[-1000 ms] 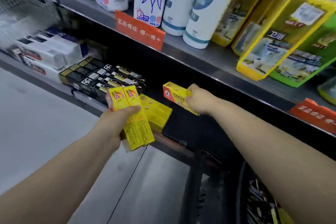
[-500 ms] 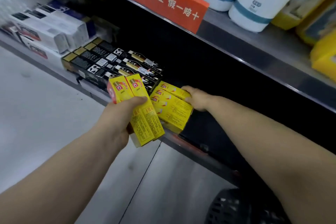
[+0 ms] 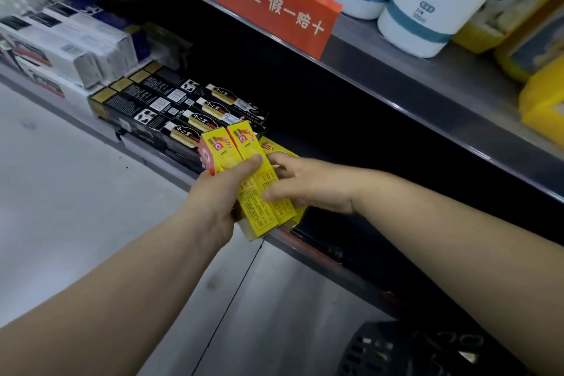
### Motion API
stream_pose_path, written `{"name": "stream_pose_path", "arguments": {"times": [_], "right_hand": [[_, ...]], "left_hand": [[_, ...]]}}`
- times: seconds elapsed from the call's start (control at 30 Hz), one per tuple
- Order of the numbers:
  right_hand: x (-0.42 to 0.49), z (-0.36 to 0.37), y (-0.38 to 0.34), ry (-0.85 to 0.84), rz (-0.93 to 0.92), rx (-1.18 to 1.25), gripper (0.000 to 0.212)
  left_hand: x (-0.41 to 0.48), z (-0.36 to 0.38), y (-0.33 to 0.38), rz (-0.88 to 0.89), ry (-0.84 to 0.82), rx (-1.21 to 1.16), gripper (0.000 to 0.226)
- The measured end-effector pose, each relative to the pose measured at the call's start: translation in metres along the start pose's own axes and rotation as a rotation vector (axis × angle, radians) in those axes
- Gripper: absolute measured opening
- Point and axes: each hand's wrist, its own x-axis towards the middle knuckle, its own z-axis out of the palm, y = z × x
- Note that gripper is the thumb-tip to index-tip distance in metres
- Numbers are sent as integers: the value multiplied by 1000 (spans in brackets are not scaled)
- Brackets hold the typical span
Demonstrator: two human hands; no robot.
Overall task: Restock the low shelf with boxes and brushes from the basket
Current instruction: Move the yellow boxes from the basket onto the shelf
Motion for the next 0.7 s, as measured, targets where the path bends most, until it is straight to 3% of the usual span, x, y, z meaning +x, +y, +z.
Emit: {"name": "stream_pose_path", "arguments": {"times": [0.13, 0.23, 0.33, 0.4, 0.7], "right_hand": [[-13, -4, 5, 104, -48, -122, 62], [-7, -22, 9, 293, -54, -163, 47], [12, -53, 13, 644, -9, -616, 39], [25, -71, 19, 731, 47, -811, 42], [88, -81, 60, 571, 168, -711, 47]], "left_hand": [[-6, 4, -2, 29, -107, 36, 40], [-7, 4, -2, 80, -5, 62, 41], [-4, 4, -1, 54, 82, -12, 47], [-3, 5, -1, 26, 102, -73, 43], [10, 3, -2, -2, 143, -62, 56]]}}
